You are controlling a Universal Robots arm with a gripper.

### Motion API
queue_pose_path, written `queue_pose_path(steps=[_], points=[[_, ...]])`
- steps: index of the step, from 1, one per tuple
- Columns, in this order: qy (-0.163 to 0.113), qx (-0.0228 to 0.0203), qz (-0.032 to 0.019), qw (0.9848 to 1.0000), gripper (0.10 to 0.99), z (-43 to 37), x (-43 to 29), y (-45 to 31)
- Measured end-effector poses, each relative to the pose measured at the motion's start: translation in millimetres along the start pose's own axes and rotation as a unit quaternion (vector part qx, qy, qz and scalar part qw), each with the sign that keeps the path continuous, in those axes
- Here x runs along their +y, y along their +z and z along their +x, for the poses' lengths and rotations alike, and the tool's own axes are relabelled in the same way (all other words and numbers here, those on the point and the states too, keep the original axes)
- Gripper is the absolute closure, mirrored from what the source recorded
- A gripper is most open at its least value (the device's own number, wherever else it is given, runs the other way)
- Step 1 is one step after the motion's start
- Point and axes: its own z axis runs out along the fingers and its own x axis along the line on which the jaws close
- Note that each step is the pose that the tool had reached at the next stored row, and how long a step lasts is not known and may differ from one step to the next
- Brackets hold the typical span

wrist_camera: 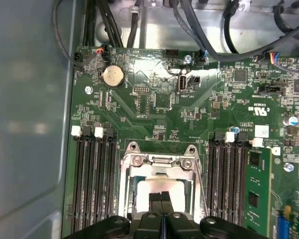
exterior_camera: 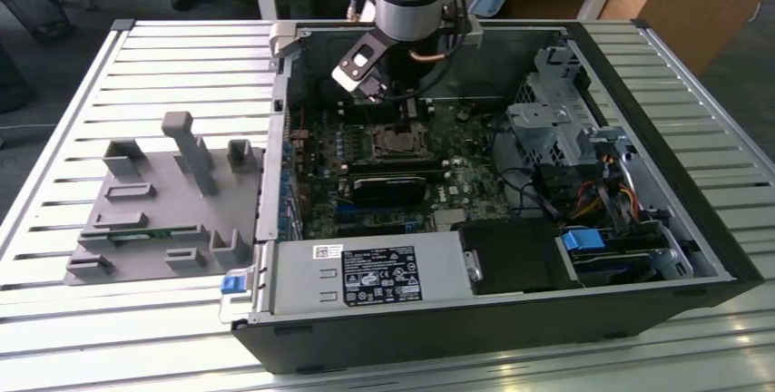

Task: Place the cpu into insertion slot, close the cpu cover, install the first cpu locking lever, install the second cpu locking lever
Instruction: 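Install the first cpu locking lever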

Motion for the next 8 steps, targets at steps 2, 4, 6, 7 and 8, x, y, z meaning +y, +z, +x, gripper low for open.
queue_pose_path(steps=[2, 4, 6, 7, 8], points=[[0.0, 0.0001, -0.0001, 1.0, 0.98, 0.1, 0.3, -5.0], [0.0, 0.0, 0.0, 1.0, 0.98, 0.4, 0.7, -12.1], [0.0, 0.0, -0.0001, 1.0, 0.98, 0.5, 1.1, -18.9], [0.0, 0.0001, -0.0001, 1.0, 0.98, 0.6, 1.3, -22.4], [0.0, -0.0001, 0.0, 1.0, 0.98, 0.7, 1.4, -26.0]])
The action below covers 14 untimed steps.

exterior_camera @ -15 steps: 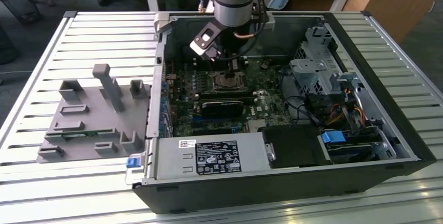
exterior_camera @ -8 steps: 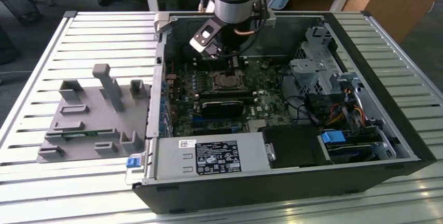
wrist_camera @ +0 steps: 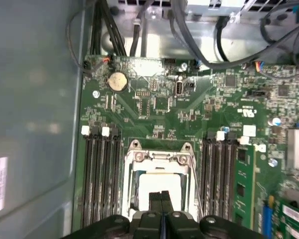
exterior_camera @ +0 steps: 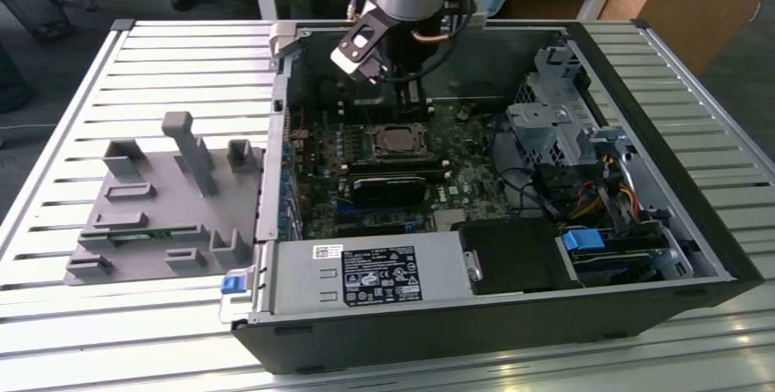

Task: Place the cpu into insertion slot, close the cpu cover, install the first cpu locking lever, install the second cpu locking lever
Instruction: 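Install the first cpu locking lever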

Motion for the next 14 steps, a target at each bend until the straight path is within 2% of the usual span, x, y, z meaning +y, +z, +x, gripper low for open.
queue_pose_path(steps=[5, 7, 10, 14], points=[[0.0, 0.0, 0.0001, 1.0, 0.98, 0.4, 1.0, -17.9], [-0.003, 0.0003, 0.0003, 1.0, 0.98, 0.4, 1.0, -18.1], [-0.03, 0.0018, 0.0009, 0.9996, 0.98, 0.4, 1.0, -18.0], [-0.066, 0.0036, 0.0017, 0.9978, 0.98, 0.3, 1.0, -17.3]])
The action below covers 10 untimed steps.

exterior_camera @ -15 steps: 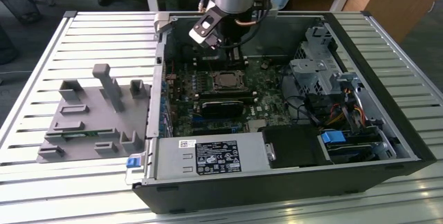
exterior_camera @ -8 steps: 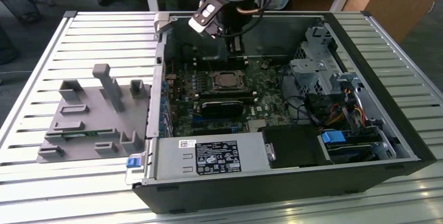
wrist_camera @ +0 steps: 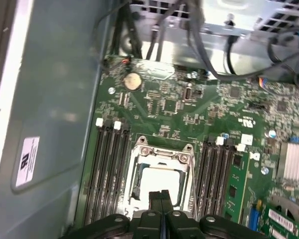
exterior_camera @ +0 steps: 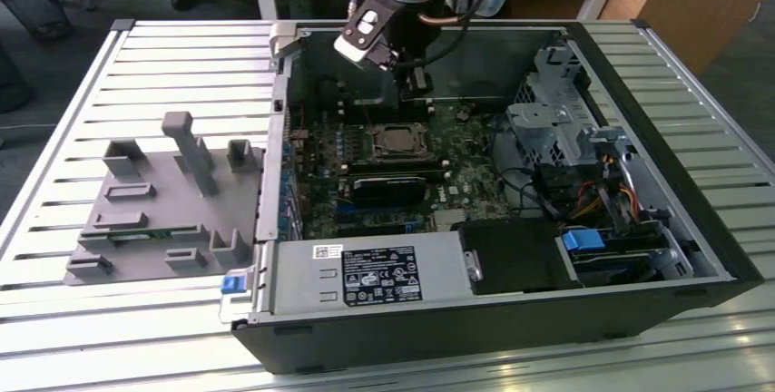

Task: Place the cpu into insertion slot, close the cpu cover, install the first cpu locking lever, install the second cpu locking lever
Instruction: 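Install the first cpu locking lever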

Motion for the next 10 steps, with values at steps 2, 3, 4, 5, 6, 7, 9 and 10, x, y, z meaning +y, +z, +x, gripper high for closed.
queue_pose_path(steps=[2, 3, 4, 5, 6, 7, 9, 10], points=[[-0.019, 0.0008, 0.0006, 0.9998, 0.98, 0.0, 0.0, 0.4], [-0.027, 0.0011, 0.0009, 0.9996, 0.98, 0.0, 0.0, 0.7], [-0.036, 0.0014, 0.0014, 0.9993, 0.98, 0.0, 0.0, 0.9], [-0.046, 0.0016, 0.002, 0.999, 0.98, 0.0, 0.0, 1.1], [-0.055, 0.0019, 0.0026, 0.9985, 0.98, 0.0, 0.0, 1.3], [-0.064, 0.0021, 0.0031, 0.998, 0.98, 0.0, -0.1, 1.5], [-0.082, 0.0027, 0.004, 0.9966, 0.98, 0.0, -0.1, 1.9], [-0.091, 0.003, 0.0043, 0.9958, 0.98, 0.0, -0.1, 2.1]])
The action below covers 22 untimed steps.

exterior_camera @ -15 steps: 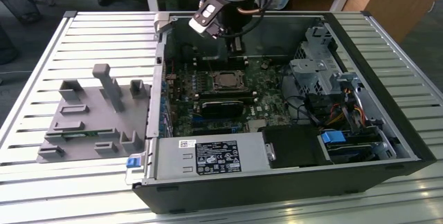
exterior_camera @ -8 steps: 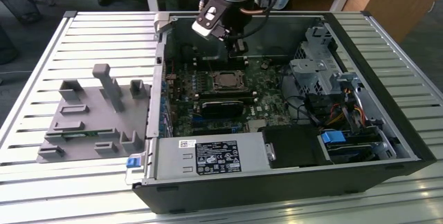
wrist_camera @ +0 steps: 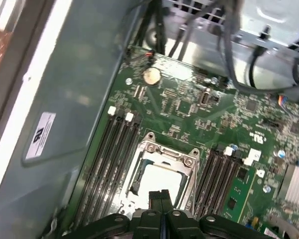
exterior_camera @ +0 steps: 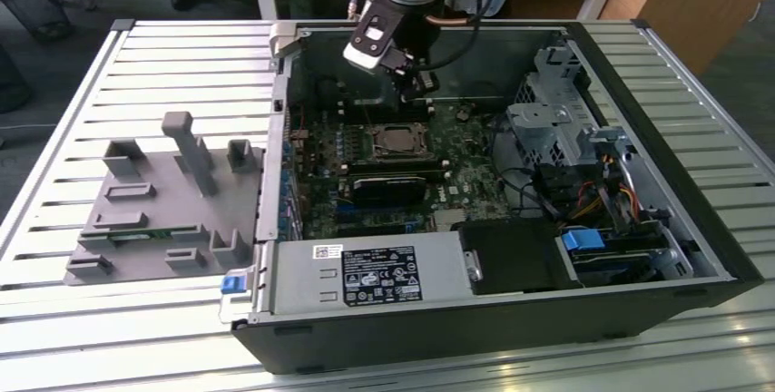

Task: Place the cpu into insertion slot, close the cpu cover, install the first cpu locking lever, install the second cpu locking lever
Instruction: 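Install the first cpu locking lever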

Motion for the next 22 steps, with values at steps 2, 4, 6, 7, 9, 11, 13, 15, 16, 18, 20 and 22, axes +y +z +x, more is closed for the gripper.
queue_pose_path(steps=[2, 4, 6, 7, 9, 11, 13, 15, 16, 18, 20, 22], points=[[-0.018, 0.0008, 0.0003, 0.9998, 0.98, 0.0, 0.0, 0.5], [-0.036, 0.0015, 0.0008, 0.9994, 0.98, 0.0, 0.0, 0.8], [-0.055, 0.0022, 0.0012, 0.9985, 0.98, 0.0, -0.1, 1.1], [-0.064, 0.0026, 0.0013, 0.998, 0.98, 0.0, -0.1, 1.3], [-0.082, 0.0034, 0.0017, 0.9967, 0.98, 0.0, -0.1, 1.6], [-0.099, 0.0034, 0.0032, 0.9951, 0.98, 0.0, 0.0, 1.9], [-0.112, -0.0005, 0.008, 0.9937, 0.98, 0.0, -0.1, 1.9], [-0.125, -0.004, 0.0107, 0.9921, 0.98, 0.0, -0.2, 2.0], [-0.134, -0.0037, 0.0108, 0.991, 0.98, 0.0, -0.2, 2.0], [-0.151, -0.003, 0.0109, 0.9885, 0.98, 0.0, -0.2, 2.0], [-0.17, -0.0023, 0.011, 0.9854, 0.98, 0.0, -0.2, 2.0], [-0.187, -0.0015, 0.0112, 0.9822, 0.98, 0.0, -0.2, 2.0]])
